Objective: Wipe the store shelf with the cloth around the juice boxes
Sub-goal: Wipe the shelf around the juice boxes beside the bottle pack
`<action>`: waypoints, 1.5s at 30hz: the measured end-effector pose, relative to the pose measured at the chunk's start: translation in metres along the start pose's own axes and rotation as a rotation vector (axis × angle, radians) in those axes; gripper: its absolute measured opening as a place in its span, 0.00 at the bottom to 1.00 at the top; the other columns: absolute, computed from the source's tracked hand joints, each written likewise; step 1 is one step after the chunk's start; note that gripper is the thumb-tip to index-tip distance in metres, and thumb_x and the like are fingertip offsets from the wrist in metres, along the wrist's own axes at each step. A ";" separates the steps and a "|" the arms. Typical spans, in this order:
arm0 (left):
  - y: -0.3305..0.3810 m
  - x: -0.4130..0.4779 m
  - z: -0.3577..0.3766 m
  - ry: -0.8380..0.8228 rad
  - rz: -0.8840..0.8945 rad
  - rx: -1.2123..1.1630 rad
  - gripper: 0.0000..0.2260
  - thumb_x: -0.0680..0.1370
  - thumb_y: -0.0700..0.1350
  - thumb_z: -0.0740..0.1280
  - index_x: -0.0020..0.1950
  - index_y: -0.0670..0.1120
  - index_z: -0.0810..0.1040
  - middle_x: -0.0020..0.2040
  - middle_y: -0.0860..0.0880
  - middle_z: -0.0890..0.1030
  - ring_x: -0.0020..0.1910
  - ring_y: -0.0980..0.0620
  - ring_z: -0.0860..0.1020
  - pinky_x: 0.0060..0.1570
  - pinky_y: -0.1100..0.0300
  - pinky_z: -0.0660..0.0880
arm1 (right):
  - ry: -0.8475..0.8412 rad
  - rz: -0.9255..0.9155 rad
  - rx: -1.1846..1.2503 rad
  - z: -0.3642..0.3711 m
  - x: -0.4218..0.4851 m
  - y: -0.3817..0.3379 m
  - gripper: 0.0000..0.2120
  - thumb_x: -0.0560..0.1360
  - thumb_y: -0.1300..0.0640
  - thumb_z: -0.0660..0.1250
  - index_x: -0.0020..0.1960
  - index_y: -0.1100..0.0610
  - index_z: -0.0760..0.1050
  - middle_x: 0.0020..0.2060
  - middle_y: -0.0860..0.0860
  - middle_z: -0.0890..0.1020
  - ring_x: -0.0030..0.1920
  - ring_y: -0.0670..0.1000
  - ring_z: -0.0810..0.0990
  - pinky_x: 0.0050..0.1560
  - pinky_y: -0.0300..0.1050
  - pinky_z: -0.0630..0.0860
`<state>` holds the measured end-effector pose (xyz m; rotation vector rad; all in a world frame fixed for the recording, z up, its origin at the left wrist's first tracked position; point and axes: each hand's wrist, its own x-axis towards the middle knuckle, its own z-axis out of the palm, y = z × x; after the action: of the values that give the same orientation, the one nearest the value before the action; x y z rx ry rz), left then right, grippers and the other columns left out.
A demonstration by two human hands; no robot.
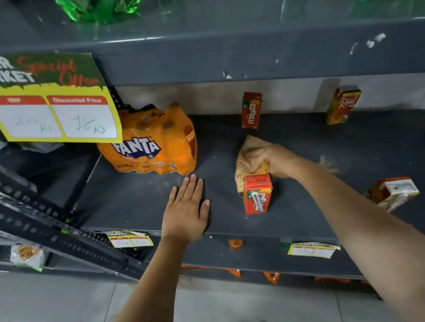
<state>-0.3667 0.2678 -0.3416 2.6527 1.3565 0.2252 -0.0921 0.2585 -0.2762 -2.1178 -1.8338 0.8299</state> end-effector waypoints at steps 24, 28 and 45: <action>-0.003 0.002 0.002 0.005 0.008 -0.012 0.30 0.79 0.59 0.41 0.78 0.46 0.53 0.79 0.50 0.51 0.77 0.53 0.46 0.75 0.54 0.41 | 0.364 0.445 -0.326 -0.008 -0.003 0.027 0.13 0.78 0.55 0.61 0.56 0.58 0.79 0.55 0.56 0.83 0.56 0.57 0.80 0.55 0.48 0.77; -0.004 0.002 0.003 0.017 0.007 -0.035 0.30 0.79 0.58 0.42 0.78 0.46 0.55 0.79 0.49 0.54 0.77 0.53 0.47 0.75 0.55 0.41 | 0.343 0.511 -0.317 0.024 -0.074 0.021 0.13 0.76 0.61 0.58 0.54 0.57 0.79 0.51 0.57 0.84 0.53 0.59 0.82 0.45 0.47 0.76; -0.006 0.003 0.003 0.032 0.027 -0.049 0.31 0.78 0.59 0.41 0.78 0.46 0.55 0.79 0.48 0.54 0.78 0.52 0.48 0.74 0.55 0.41 | 0.230 0.852 -0.307 -0.042 -0.047 0.052 0.21 0.78 0.52 0.60 0.69 0.58 0.70 0.65 0.63 0.75 0.66 0.65 0.73 0.65 0.61 0.70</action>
<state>-0.3684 0.2734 -0.3460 2.6399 1.3079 0.3013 -0.0284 0.2113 -0.2554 -3.0854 -0.9470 0.4067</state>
